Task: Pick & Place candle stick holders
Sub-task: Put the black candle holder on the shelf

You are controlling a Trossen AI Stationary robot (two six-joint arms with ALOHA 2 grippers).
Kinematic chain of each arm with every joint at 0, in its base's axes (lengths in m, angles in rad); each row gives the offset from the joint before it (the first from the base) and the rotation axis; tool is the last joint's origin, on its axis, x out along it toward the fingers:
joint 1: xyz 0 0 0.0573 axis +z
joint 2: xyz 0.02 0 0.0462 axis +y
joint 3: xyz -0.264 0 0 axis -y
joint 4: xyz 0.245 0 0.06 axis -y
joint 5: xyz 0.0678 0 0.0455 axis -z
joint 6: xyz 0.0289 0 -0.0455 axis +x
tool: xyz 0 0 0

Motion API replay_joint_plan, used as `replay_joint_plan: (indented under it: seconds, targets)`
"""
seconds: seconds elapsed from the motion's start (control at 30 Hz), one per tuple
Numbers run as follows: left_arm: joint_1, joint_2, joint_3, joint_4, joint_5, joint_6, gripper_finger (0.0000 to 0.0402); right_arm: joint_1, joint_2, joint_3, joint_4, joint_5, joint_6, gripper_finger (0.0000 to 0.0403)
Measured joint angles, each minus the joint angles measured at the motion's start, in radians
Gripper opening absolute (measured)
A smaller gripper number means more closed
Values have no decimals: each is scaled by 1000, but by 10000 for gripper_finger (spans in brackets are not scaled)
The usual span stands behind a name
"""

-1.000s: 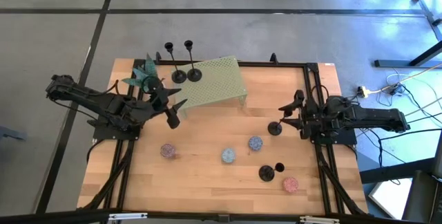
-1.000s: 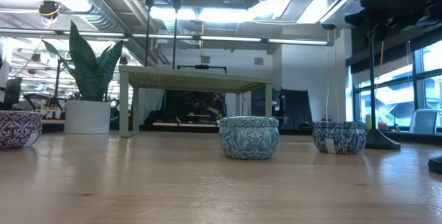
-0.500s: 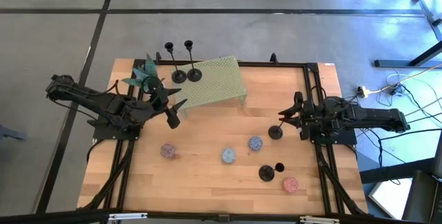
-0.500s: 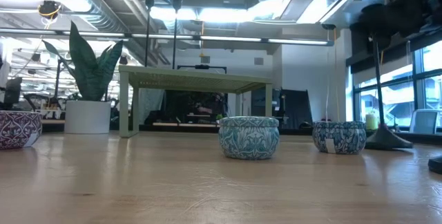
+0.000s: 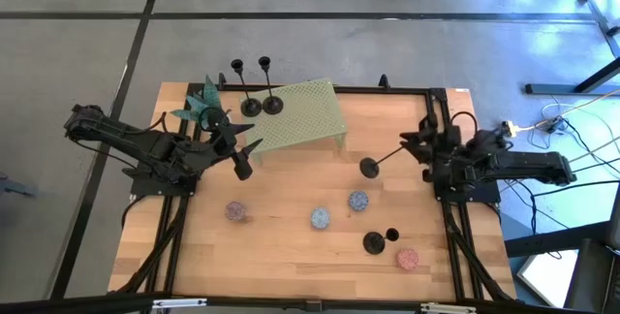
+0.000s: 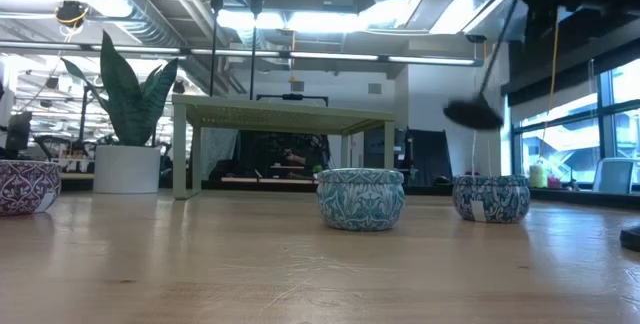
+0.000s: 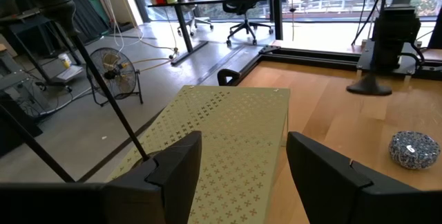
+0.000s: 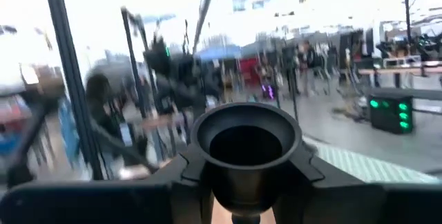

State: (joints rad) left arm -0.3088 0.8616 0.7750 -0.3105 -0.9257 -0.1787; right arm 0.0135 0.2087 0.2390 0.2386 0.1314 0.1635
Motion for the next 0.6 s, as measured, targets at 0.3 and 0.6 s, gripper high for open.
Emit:
replay_joint_plan:
  seconds: [0.3, 0.6]
  targets:
    - [0, 0, 0, 0, 0, 9, 210, 0, 233, 42, 339, -81, 135, 102]
    - [3, 0, 0, 1, 0, 9, 210, -28, 594, 396, 254, -107, -76, 102]
